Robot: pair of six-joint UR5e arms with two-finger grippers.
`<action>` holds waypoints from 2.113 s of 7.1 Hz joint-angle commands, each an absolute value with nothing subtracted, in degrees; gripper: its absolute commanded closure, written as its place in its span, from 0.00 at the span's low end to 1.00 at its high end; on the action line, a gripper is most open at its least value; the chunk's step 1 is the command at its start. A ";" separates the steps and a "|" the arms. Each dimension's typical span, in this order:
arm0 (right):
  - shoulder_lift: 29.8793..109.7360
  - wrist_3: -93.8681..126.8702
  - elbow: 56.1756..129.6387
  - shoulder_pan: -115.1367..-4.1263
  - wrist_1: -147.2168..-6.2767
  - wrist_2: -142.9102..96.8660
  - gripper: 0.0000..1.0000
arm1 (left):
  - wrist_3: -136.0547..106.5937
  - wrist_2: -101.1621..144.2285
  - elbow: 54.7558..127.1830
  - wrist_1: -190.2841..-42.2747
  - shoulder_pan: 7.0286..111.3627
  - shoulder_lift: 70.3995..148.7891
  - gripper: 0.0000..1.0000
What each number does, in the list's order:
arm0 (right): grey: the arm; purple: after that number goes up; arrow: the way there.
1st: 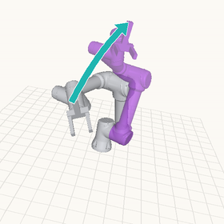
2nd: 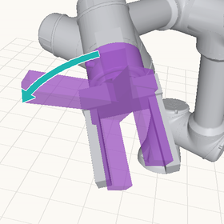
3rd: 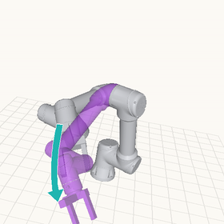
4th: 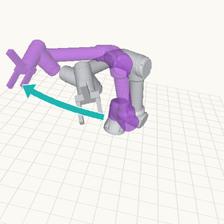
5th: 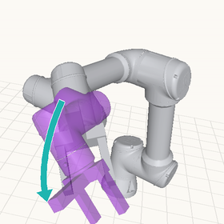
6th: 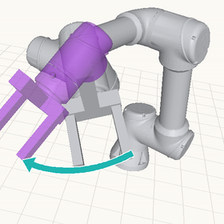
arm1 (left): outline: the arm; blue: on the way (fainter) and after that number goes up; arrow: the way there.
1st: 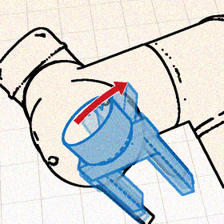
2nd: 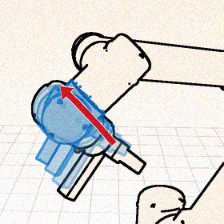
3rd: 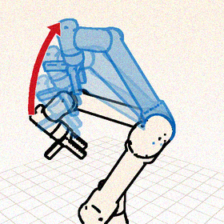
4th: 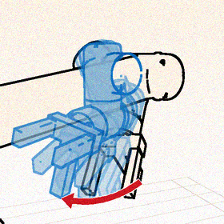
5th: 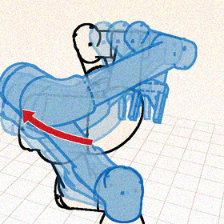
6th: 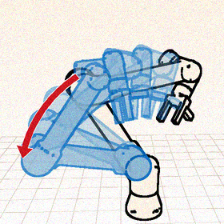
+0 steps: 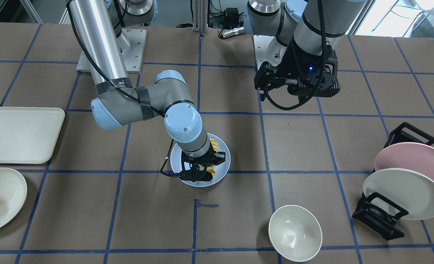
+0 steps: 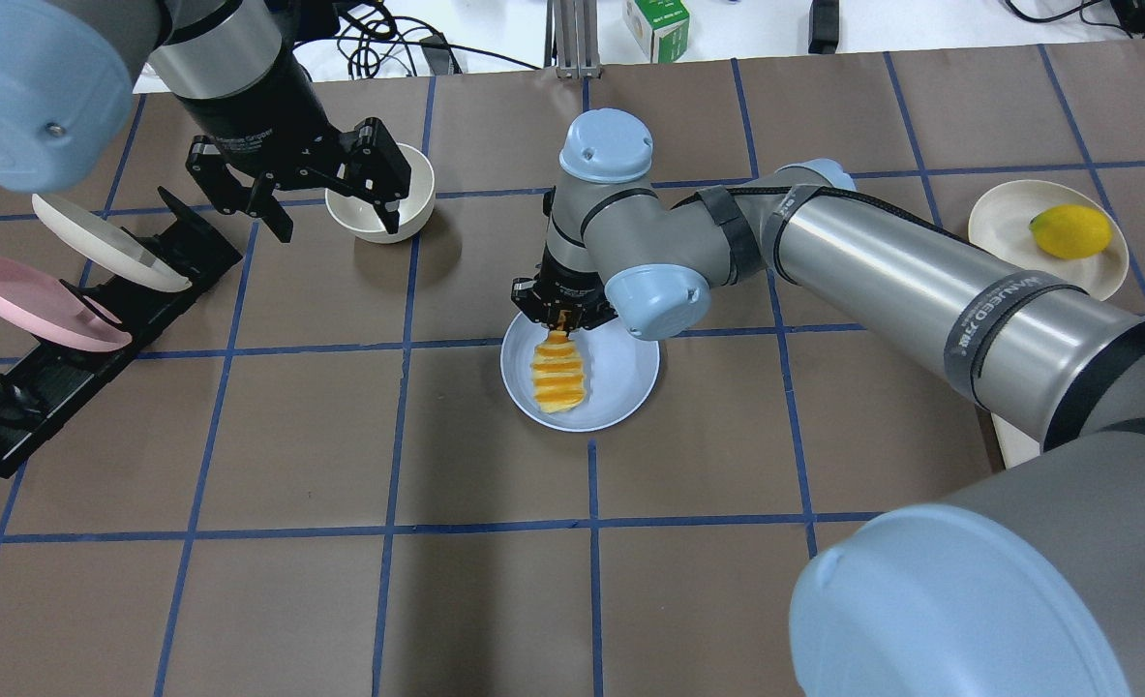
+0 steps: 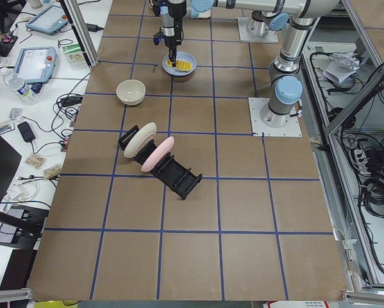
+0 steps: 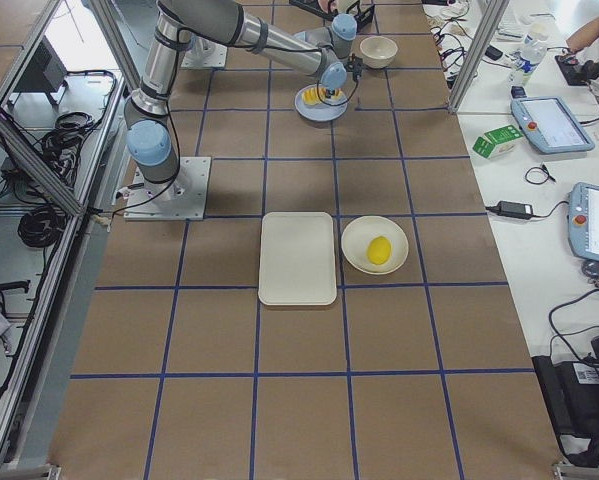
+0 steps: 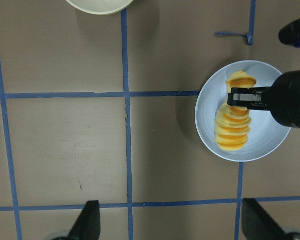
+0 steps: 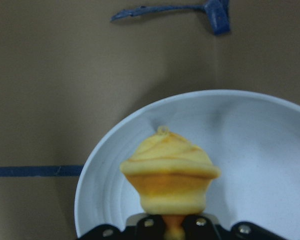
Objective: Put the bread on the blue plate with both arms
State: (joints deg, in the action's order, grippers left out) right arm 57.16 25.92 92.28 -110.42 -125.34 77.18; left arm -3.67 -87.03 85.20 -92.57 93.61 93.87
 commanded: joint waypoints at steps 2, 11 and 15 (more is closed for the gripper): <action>57.13 26.02 91.94 -110.13 -125.51 77.61 0.00 | -3.95 -87.01 85.34 -92.46 93.60 93.60 0.00; 85.30 7.85 92.37 -92.29 -95.92 84.50 0.00 | -4.48 -87.01 85.34 -92.37 93.34 93.60 0.00; 90.96 2.37 92.03 -87.19 -90.26 92.47 0.00 | -4.66 -87.01 85.43 -92.37 93.34 93.69 0.00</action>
State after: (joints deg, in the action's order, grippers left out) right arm 90.00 2.54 92.30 -88.33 -90.59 92.29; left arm -4.64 -87.01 85.42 -92.38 93.35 93.68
